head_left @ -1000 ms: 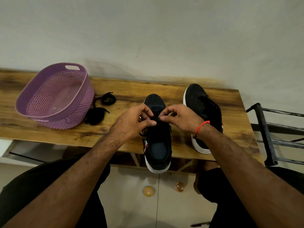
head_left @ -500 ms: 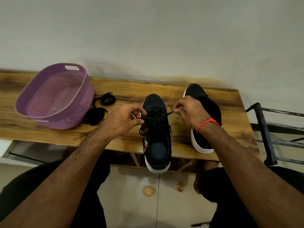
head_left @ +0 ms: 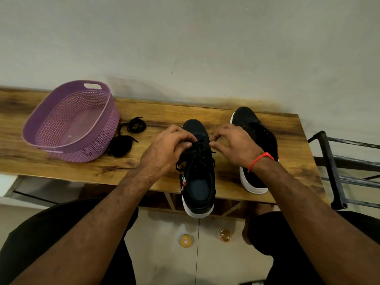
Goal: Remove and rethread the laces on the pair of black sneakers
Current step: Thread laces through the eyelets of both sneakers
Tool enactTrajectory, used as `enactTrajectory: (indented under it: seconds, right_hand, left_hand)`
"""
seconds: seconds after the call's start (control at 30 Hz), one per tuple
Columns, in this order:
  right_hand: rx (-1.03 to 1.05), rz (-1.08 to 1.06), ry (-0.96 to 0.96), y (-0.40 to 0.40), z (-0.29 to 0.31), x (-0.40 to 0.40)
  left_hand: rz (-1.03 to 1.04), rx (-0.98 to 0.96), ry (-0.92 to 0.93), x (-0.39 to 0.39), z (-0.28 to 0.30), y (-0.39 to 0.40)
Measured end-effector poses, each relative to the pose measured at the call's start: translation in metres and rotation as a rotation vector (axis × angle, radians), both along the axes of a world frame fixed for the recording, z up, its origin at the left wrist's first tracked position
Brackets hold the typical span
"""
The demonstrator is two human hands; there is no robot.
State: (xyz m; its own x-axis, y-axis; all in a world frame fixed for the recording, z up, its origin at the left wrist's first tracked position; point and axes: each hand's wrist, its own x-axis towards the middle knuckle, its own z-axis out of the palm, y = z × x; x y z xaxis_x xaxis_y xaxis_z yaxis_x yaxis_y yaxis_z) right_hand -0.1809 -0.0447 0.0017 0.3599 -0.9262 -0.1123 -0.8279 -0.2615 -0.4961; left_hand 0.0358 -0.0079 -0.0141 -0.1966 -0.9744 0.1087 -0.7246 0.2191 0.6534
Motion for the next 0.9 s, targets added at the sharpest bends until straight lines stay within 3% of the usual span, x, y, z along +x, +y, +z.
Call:
enactTrajectory:
  seconds: [0.23, 0.57, 0.9]
  right_hand:
    - [0.056, 0.124, 0.09, 0.024, 0.013, 0.007]
    - [0.033, 0.077, 0.009, 0.017, 0.01, 0.001]
    - [0.04, 0.112, -0.013, 0.023, 0.006, 0.009]
  left_hand:
    - [-0.04, -0.023, -0.142, 0.001, 0.002, 0.0]
    - [-0.013, 0.152, -0.033, 0.007, 0.011, -0.002]
    - [-0.08, 0.141, -0.059, -0.002, 0.002, 0.001]
